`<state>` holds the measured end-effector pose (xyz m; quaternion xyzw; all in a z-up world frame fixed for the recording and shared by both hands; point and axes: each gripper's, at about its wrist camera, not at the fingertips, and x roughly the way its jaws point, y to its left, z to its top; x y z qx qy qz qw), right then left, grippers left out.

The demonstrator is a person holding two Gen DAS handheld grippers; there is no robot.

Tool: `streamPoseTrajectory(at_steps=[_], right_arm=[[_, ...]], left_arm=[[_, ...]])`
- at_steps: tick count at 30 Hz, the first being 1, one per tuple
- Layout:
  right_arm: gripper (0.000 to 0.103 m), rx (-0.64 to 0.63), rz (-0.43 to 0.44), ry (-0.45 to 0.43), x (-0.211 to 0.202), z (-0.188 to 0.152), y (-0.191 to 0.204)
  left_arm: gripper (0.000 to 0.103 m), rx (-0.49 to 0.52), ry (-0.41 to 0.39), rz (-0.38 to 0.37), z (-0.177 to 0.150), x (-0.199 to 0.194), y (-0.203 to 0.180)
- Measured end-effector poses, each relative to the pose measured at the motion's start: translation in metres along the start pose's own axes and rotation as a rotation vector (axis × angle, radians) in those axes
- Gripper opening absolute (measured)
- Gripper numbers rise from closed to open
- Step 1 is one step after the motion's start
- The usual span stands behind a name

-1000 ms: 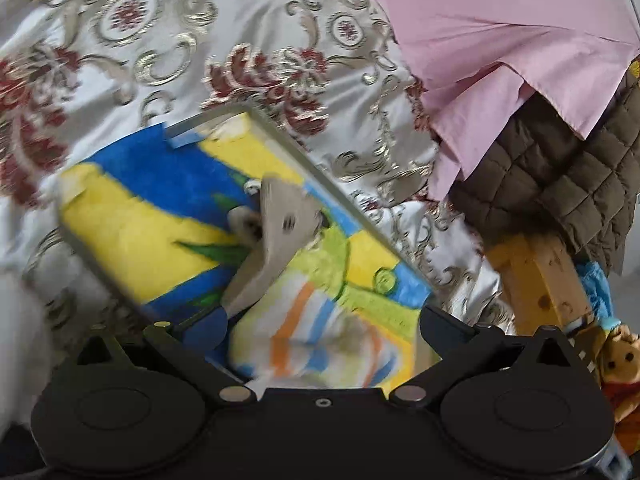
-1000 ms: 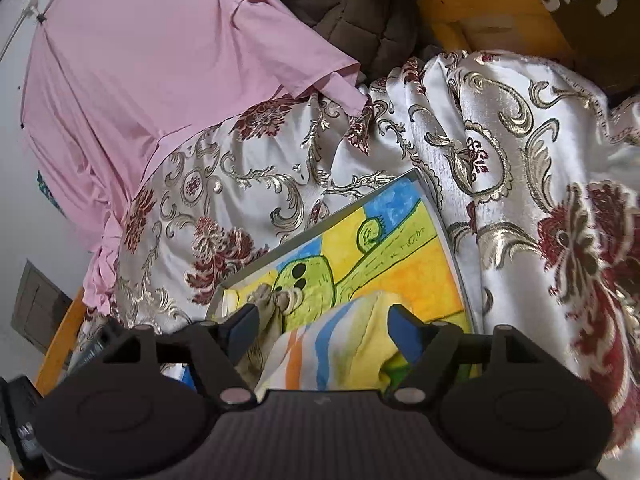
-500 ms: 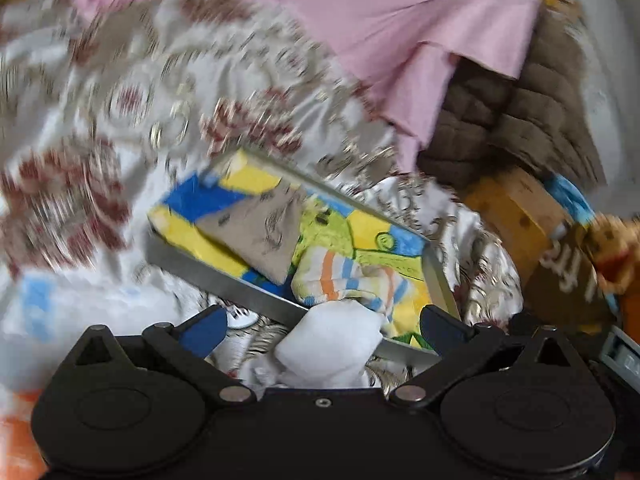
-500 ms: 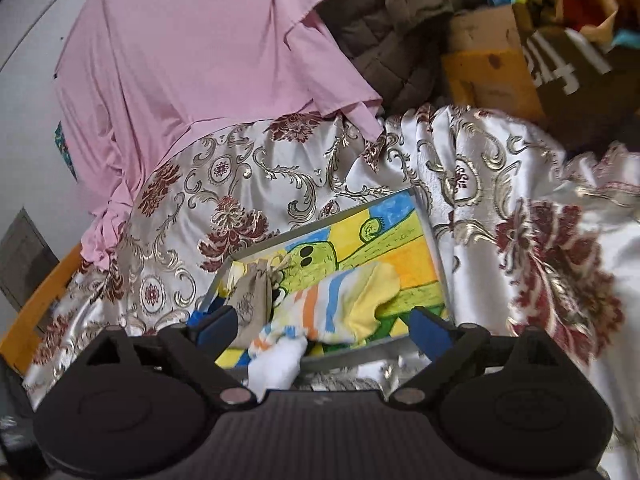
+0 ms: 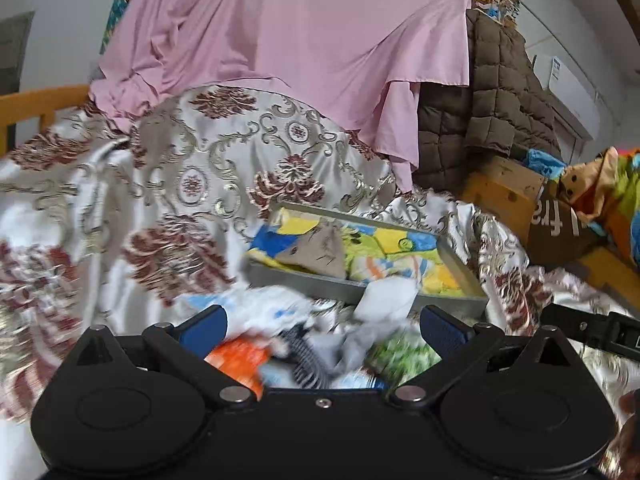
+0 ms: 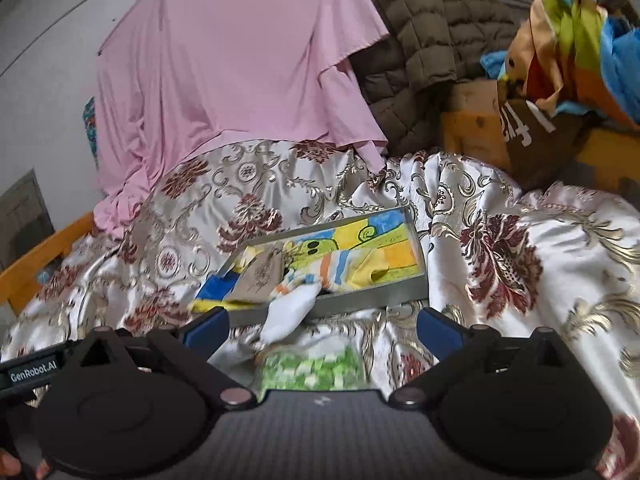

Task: Organize soft objects
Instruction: 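Withdraw both tools from the tray back toward the pile, then grasp the grey cloth with the left tool while the right tool grasps the orange silicone strap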

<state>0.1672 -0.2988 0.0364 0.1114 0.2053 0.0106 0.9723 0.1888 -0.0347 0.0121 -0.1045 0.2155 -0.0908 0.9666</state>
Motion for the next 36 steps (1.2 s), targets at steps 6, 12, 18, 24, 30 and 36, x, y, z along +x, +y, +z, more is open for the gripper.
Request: streamPoseTrajectory(at_steps=[6,12,18,24,30,36], right_arm=[[0.102,-0.081,-0.016,0.009,-0.034,-0.027,0.022],[0.102,-0.130,-0.022,0.029,-0.058,-0.050,0.040],[0.103,-0.146,-0.009,0.055,-0.073,-0.065,0.047],[0.103,-0.189,0.004,0.092,-0.084,-0.081,0.056],[0.103,-0.324,-0.011,0.170,-0.079,-0.099,0.076],[0.103,-0.398,-0.009,0.246,-0.066,-0.112,0.089]], left_arm=[[0.102,0.036,-0.001,0.037,-0.021,-0.045,0.011],[0.102,0.041,0.029,0.061,-0.035,-0.077,0.020],[0.102,0.025,0.110,0.053,-0.051,-0.099,0.029],[0.102,0.069,0.161,0.083,-0.058,-0.110,0.027],[0.102,0.089,0.261,0.073,-0.058,-0.091,0.029],[0.102,0.144,0.357,0.029,-0.054,-0.059,0.030]])
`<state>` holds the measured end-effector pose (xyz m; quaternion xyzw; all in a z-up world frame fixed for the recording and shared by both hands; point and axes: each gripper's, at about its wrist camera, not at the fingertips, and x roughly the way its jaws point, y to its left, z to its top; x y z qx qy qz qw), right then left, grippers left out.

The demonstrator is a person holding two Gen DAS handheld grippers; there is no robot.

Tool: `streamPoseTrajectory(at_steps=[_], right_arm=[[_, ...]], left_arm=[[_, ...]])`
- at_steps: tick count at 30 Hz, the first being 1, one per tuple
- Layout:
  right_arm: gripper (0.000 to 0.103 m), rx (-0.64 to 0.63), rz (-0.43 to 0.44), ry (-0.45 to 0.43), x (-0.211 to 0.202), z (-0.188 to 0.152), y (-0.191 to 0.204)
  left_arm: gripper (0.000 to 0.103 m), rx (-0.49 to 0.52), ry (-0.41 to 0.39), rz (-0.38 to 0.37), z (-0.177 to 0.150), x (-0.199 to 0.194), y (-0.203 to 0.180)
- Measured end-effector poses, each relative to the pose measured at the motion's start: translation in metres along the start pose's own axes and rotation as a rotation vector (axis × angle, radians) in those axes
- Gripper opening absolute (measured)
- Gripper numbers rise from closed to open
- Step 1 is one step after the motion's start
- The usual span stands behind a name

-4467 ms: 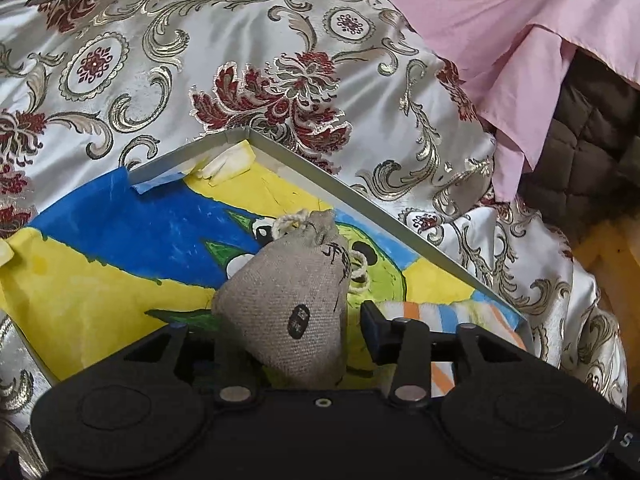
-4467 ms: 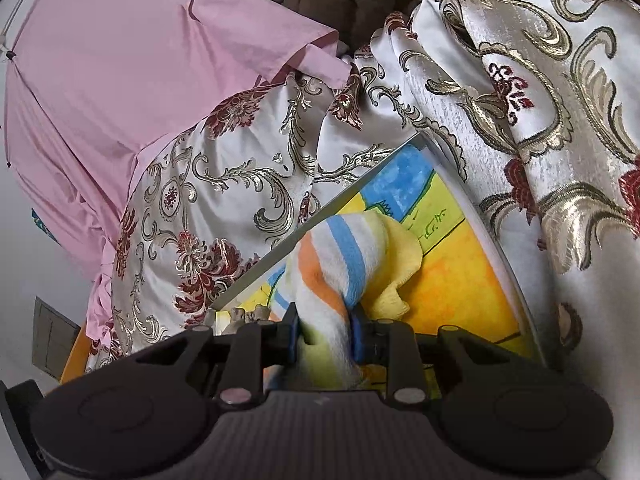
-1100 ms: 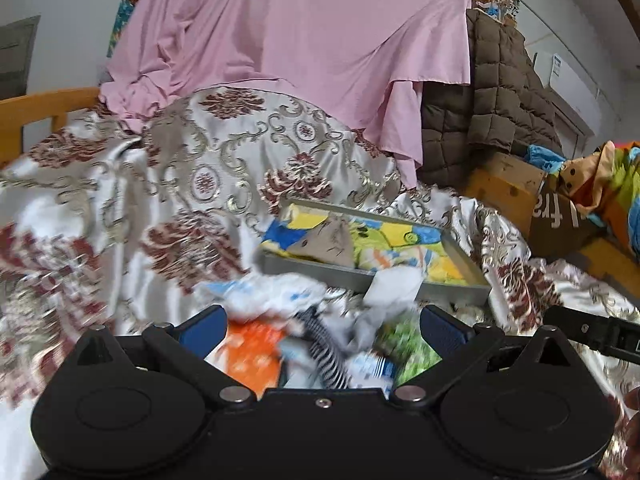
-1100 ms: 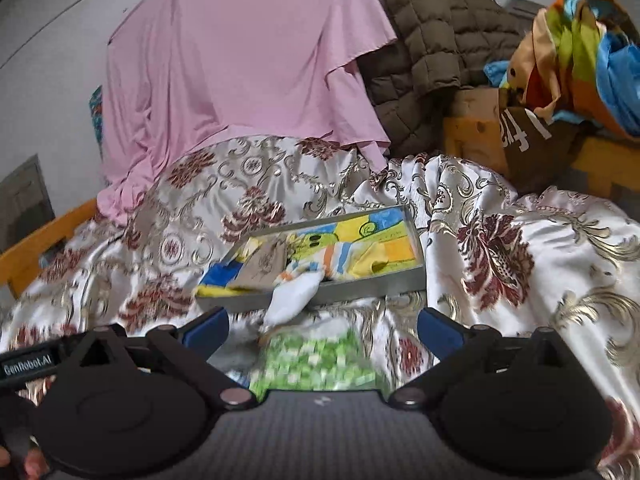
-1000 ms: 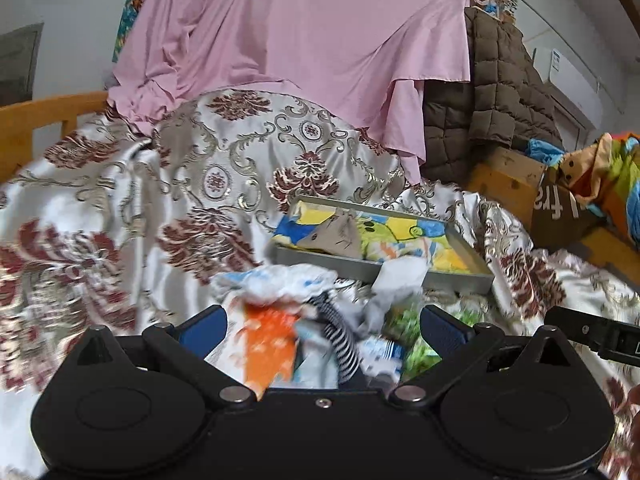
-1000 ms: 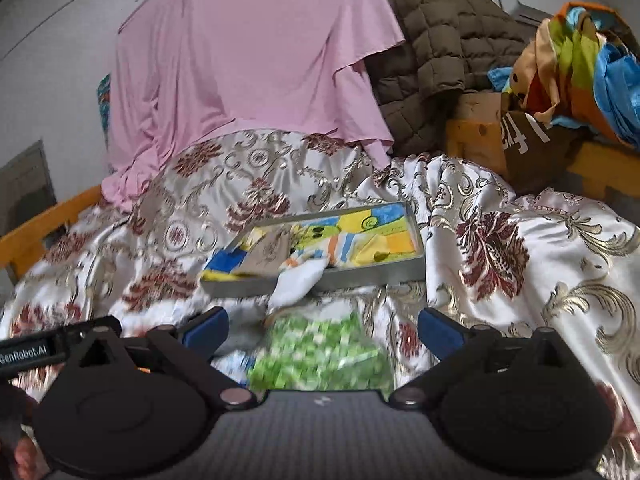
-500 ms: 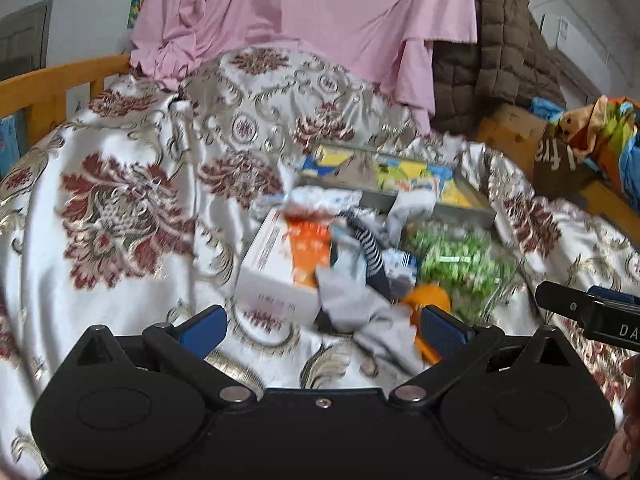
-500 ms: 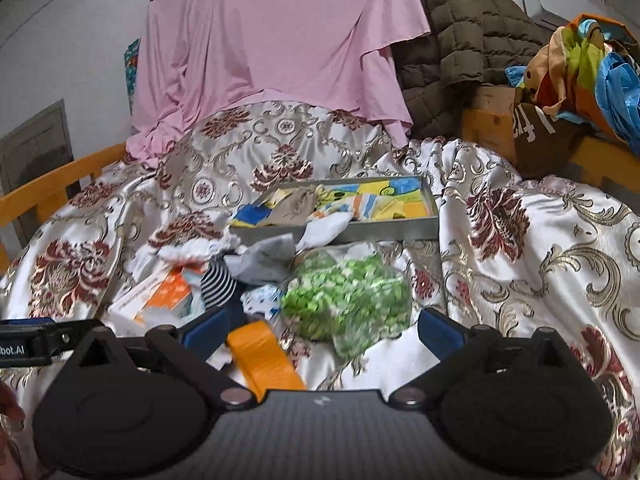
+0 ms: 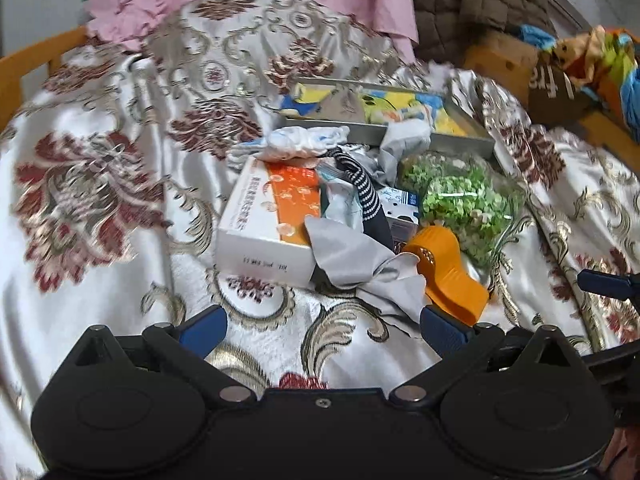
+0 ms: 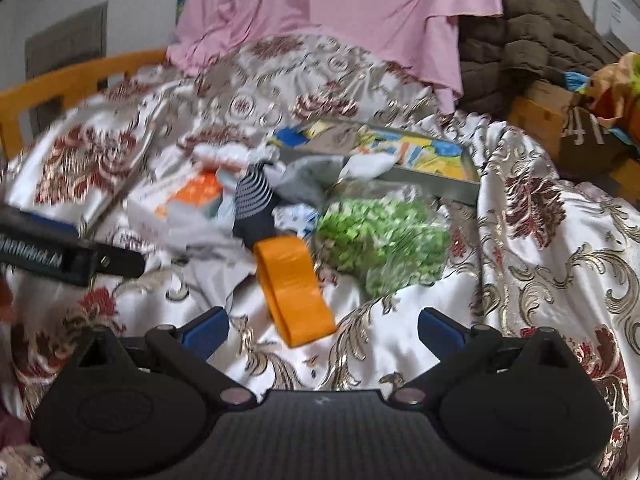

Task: Organize soft objects
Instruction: 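Grasp the grey cloth with the left tool while the right tool grasps the orange silicone strap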

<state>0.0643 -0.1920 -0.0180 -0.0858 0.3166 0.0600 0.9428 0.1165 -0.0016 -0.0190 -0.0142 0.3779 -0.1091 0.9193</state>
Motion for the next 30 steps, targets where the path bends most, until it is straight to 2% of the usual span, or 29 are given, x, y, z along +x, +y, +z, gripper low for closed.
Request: streamPoseTrajectory(at_steps=[4,8,11,14,19,24,29,30], right_arm=[[0.102,-0.033,-0.008,0.057,0.013,-0.002,0.005],[0.102,-0.089,-0.096,0.111,0.027,-0.004,0.013],[0.102,-0.108,-0.100,0.147,0.038,-0.006,0.015],[0.102,-0.150,-0.094,0.146,0.045,-0.005,0.019],[0.095,-0.256,-0.085,0.153,0.058,-0.009,0.031],[0.087,-0.345,-0.060,0.149,0.067,-0.013,0.043],[0.079,-0.419,-0.072,0.110,0.079,-0.012,0.050],[0.078,-0.428,-0.073,0.103,0.082,-0.011,0.051]], left_arm=[[0.102,0.056,0.045,-0.024,0.008,0.018,-0.004],[0.102,0.146,0.054,-0.042,0.014,0.037,-0.015],[0.102,0.226,0.057,-0.053,0.015,0.049,-0.025],[0.102,0.263,0.062,-0.072,0.014,0.057,-0.031],[0.102,0.248,0.096,-0.106,0.015,0.069,-0.030],[0.101,0.178,0.126,-0.153,0.018,0.079,-0.024],[0.093,0.163,0.135,-0.171,0.018,0.085,-0.024],[0.088,0.160,0.135,-0.168,0.018,0.085,-0.024]])
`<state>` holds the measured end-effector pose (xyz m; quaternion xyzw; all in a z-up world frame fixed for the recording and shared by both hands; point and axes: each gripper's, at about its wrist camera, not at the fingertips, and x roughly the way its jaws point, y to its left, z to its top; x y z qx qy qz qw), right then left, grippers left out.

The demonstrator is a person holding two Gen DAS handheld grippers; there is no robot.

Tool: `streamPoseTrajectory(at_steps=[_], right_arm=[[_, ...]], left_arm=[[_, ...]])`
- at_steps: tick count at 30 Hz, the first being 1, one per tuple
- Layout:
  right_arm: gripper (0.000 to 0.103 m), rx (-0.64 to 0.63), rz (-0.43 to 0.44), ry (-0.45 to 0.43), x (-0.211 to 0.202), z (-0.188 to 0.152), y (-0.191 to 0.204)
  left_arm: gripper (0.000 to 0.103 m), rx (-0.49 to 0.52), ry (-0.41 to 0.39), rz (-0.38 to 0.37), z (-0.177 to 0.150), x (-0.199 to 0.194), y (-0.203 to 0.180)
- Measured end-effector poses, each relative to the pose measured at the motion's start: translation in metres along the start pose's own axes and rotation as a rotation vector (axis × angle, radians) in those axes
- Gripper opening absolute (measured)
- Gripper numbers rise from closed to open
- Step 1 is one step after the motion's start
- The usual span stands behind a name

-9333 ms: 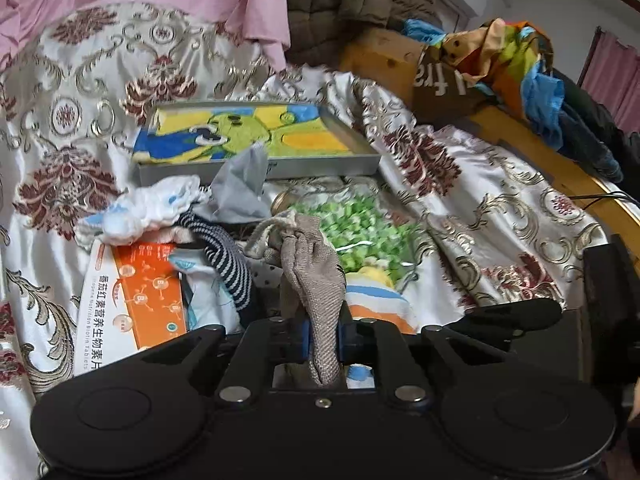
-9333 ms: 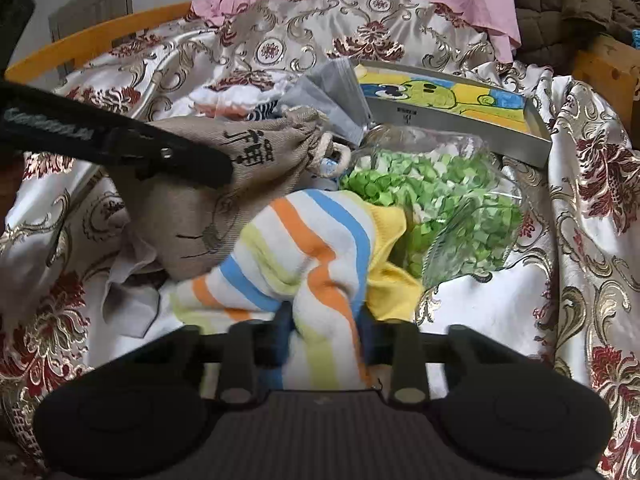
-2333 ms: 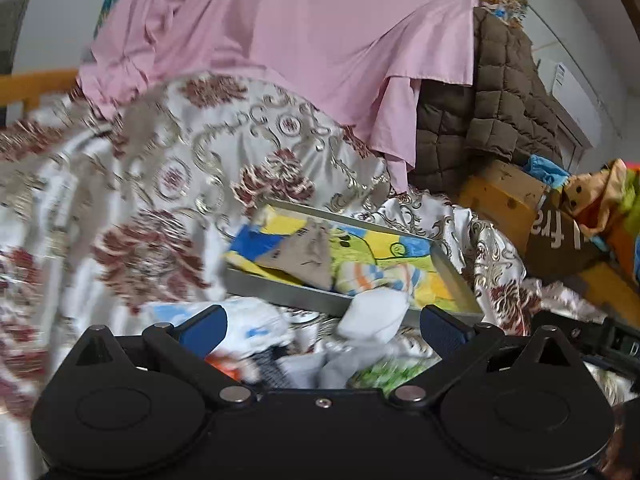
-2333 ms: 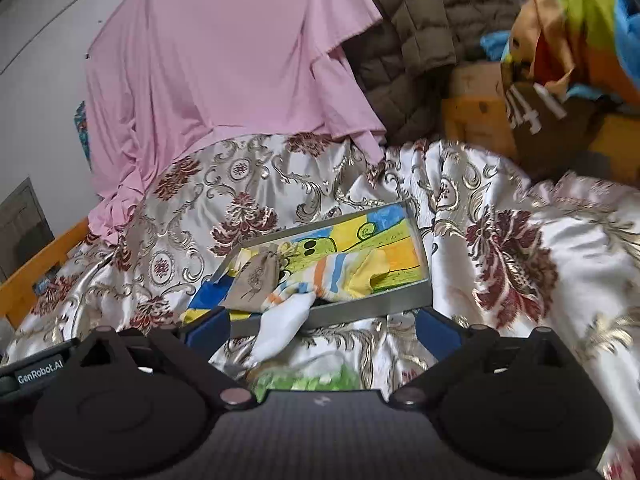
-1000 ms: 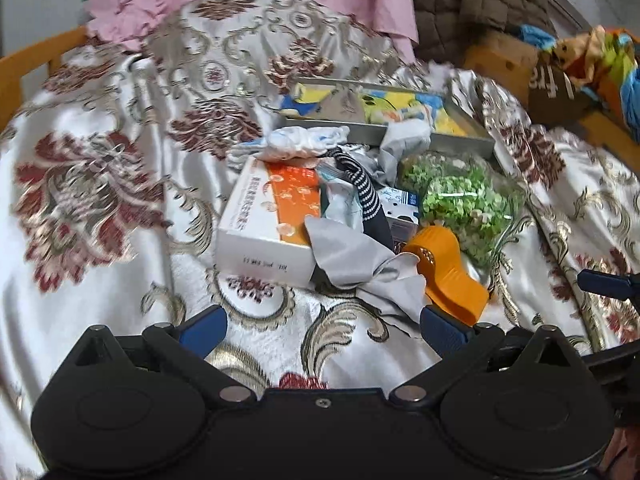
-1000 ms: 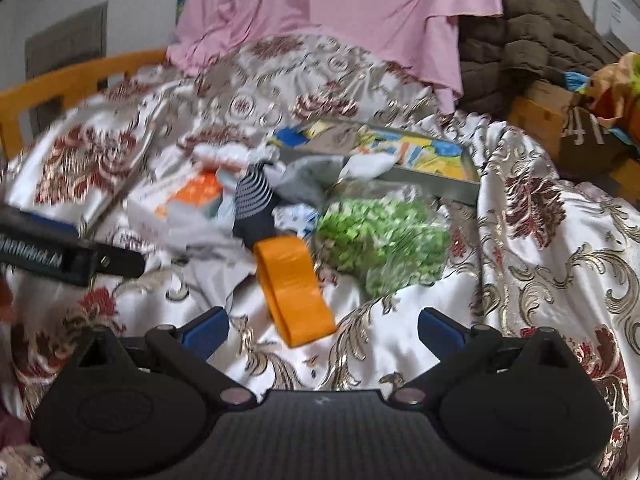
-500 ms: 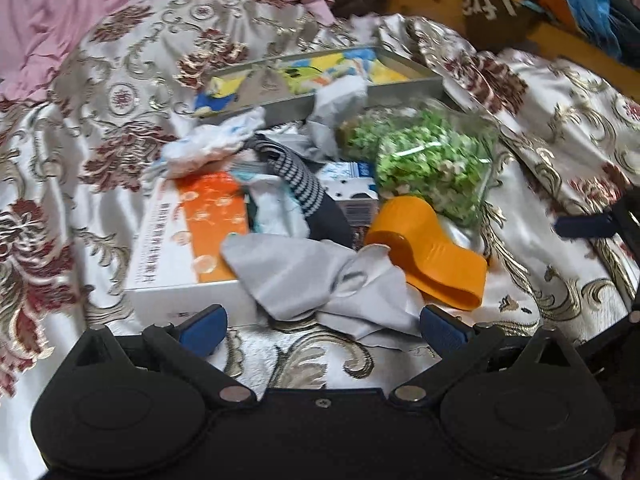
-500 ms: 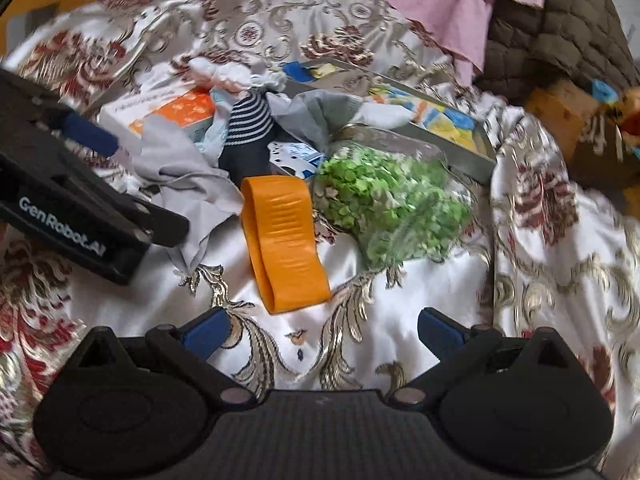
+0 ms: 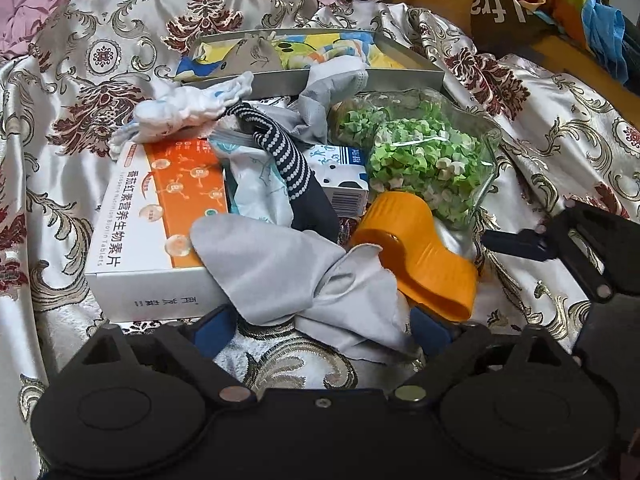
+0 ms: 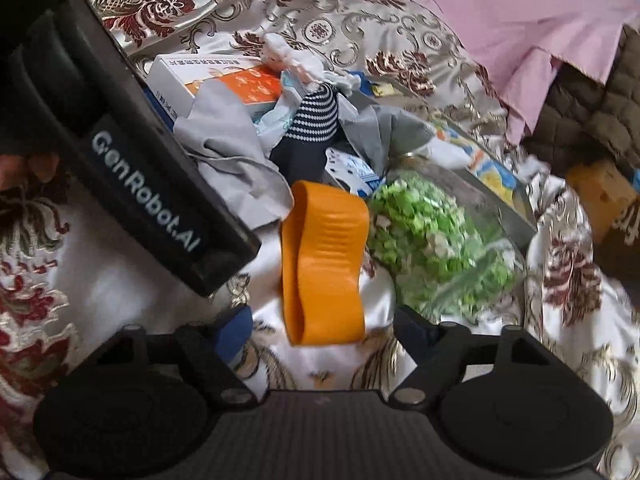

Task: Organize soft objects
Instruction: 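Grasp the grey cloth with the left tool while the right tool grasps the orange silicone strap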

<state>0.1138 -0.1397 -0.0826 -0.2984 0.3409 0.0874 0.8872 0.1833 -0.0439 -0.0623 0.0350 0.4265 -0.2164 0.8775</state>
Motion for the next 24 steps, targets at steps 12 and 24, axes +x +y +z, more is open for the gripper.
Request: streamPoseTrajectory(at_steps=[12,24], right_arm=[[0.058,-0.042,-0.030,-0.008,0.016,0.001,0.000],[0.060,-0.015,-0.025,-0.020,0.023,0.007,0.001]], left_arm=[[0.070,-0.038,0.009,-0.012,0.000,-0.012,-0.003],[0.069,-0.119,0.002,-0.053,0.001,-0.001,0.004]])
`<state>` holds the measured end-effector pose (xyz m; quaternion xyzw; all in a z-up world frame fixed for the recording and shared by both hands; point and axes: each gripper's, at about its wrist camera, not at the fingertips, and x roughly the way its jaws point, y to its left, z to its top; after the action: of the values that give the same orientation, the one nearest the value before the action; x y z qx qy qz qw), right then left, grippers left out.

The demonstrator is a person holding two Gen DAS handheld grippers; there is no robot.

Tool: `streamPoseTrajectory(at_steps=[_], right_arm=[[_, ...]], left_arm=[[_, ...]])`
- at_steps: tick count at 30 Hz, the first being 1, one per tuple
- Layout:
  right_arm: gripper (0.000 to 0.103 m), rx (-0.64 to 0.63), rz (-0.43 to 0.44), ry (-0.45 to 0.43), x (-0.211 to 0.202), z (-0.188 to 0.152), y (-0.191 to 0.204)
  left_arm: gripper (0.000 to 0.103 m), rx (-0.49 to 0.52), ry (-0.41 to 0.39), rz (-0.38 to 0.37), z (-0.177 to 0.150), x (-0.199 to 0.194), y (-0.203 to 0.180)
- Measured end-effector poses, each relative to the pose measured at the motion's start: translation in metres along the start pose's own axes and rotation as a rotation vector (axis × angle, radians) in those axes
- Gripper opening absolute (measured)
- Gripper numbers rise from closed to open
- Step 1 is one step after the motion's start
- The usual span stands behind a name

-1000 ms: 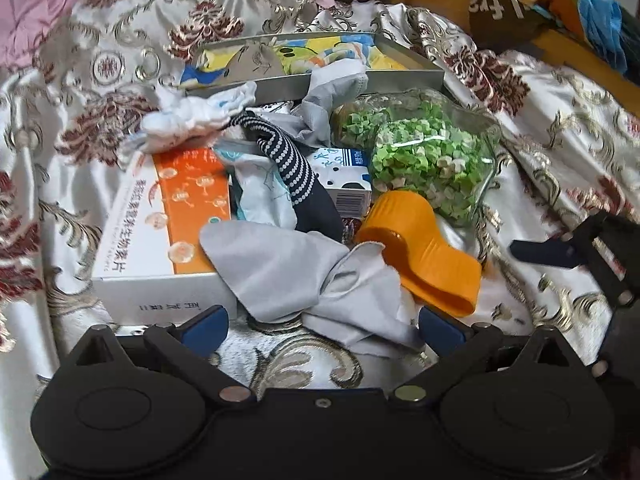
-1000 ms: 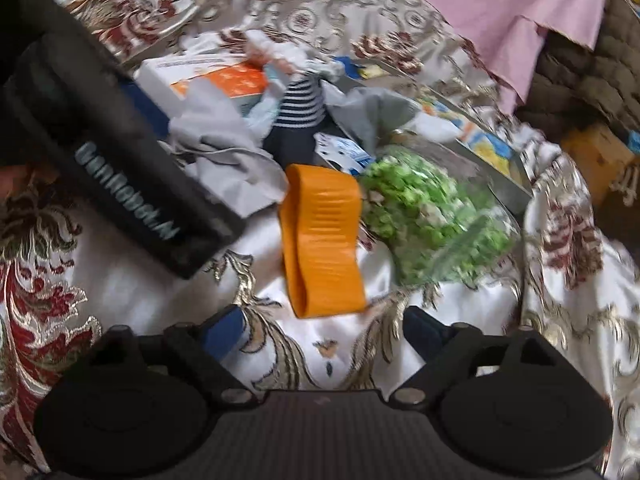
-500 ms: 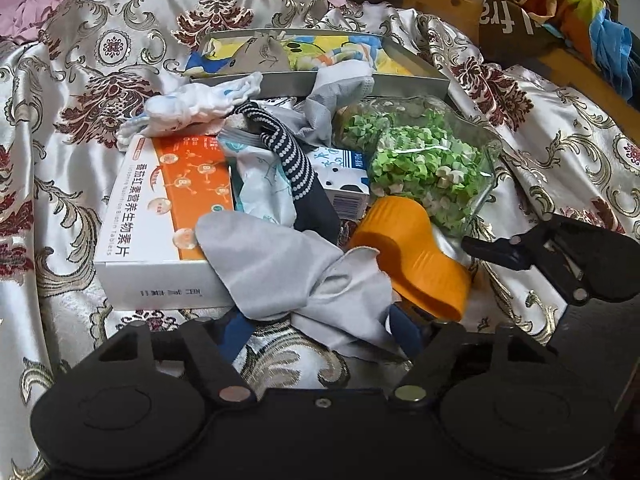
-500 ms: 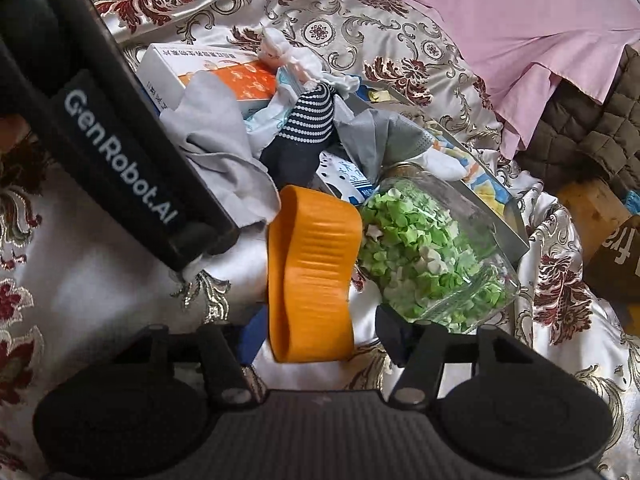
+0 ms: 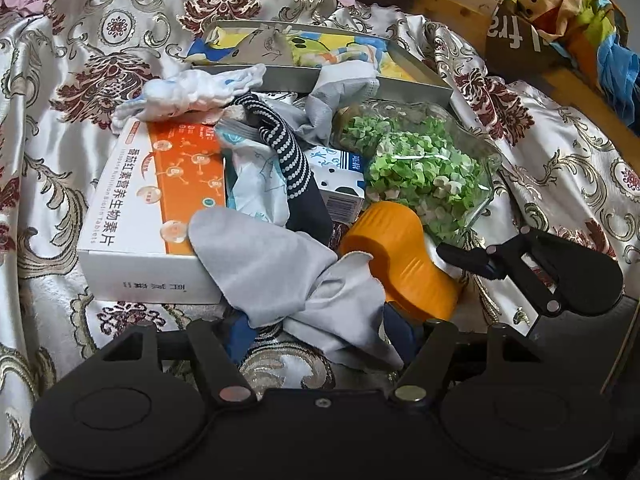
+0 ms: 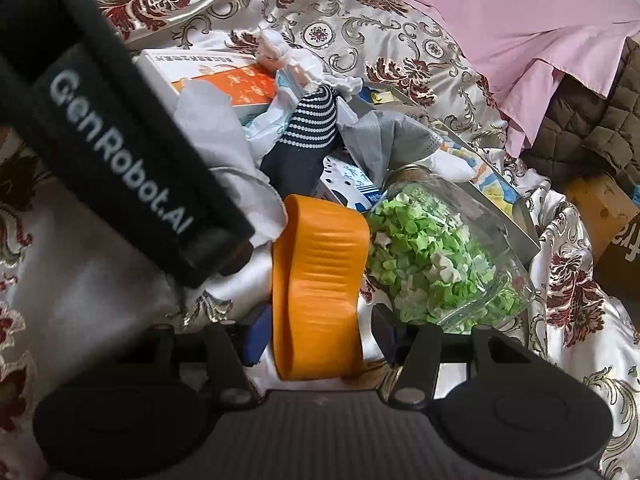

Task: Organize soft objects
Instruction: 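Grasp the grey cloth with the left tool while the right tool grasps the orange silicone strap, then carry the grey cloth with the left tool while the right tool carries the orange strap over the tray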

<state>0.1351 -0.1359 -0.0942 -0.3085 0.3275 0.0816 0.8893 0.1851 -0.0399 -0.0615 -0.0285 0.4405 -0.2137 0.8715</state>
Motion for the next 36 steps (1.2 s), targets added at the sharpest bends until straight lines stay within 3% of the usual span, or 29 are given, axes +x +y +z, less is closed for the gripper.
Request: streamPoseTrajectory(at_steps=[3,4,10,19,20,23,26,29,31,36], right_arm=[[0.061,0.000,-0.007,-0.004,0.003,0.000,-0.001],[0.061,0.004,-0.009,-0.004,0.004,0.000,-0.002],[0.040,0.048,0.018,-0.001,0.002,0.001,-0.008],[0.032,0.136,0.056,0.003,-0.008,0.001,-0.020],[0.015,0.150,0.062,0.004,-0.009,0.001,-0.022],[0.010,0.171,0.070,-0.009,-0.014,0.001,-0.025],[0.011,0.173,0.057,0.000,-0.014,0.000,-0.026],[0.026,0.159,0.016,0.000,-0.012,0.000,-0.026],[0.030,0.120,-0.038,-0.014,-0.014,-0.001,-0.023],[0.044,0.084,-0.006,0.037,-0.004,-0.001,-0.016]], left_arm=[[0.066,0.017,-0.002,0.005,0.000,0.001,0.000],[0.060,0.021,-0.004,0.013,0.000,0.001,0.000],[0.035,-0.004,-0.021,0.052,0.000,-0.004,0.005],[0.016,0.028,-0.027,0.006,-0.017,-0.018,-0.009],[0.016,0.036,-0.031,0.001,-0.017,-0.018,-0.010],[0.015,0.034,-0.046,-0.012,-0.017,-0.019,-0.010],[0.015,0.037,-0.053,0.003,-0.017,-0.019,-0.010],[0.015,0.014,-0.053,0.014,-0.017,-0.020,-0.007],[0.015,0.005,-0.056,0.013,-0.016,-0.021,-0.006],[0.015,0.007,-0.065,0.021,-0.017,-0.022,-0.007]])
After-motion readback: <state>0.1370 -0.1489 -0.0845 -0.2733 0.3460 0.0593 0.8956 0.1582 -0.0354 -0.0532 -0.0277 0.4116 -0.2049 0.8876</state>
